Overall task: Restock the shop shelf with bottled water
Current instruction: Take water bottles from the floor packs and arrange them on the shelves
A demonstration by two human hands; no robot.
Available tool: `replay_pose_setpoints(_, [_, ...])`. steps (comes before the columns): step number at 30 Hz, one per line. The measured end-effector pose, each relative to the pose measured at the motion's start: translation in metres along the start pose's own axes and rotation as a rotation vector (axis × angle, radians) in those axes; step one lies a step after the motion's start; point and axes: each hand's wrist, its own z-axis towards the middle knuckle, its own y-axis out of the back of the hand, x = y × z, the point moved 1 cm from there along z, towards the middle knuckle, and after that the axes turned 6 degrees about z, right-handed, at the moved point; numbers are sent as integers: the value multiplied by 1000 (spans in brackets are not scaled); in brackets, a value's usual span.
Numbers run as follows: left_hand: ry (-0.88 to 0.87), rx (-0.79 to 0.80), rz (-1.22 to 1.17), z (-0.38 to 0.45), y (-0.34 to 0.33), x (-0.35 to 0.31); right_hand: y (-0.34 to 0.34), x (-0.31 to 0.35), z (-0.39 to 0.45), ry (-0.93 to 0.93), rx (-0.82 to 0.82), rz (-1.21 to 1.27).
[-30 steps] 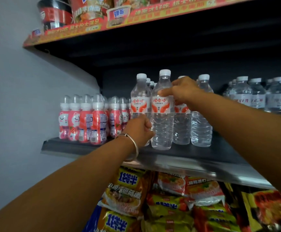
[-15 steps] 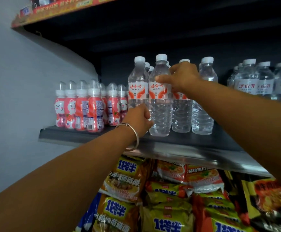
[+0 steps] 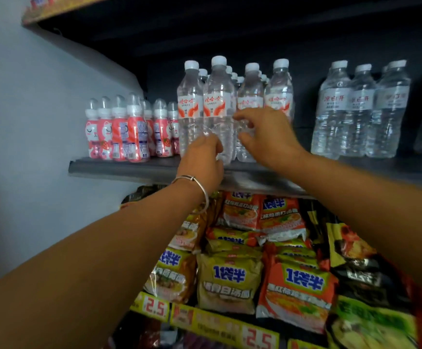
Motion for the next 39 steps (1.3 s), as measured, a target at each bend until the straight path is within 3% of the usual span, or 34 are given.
replay_pose_setpoints(7, [-51,46,10,-103,-35,-48,5,-21,-148,24,223,-115])
replay_pose_setpoints(15, [51,365,53,-264,-150,-62,-54,-86,-326,-195,546,-230])
replay_pose_setpoints(31, [349,949,142,-631,-408,42,-304,-206,-709,-656,1019,-61])
replay_pose_setpoints(34, [358,984,151,-685,-456,65,-353,-229,-773,-664,1113,-90])
replay_pose_setpoints(39, [371,1016,99,-754,-531,101,-436,-269,-863,-740,1126,-95])
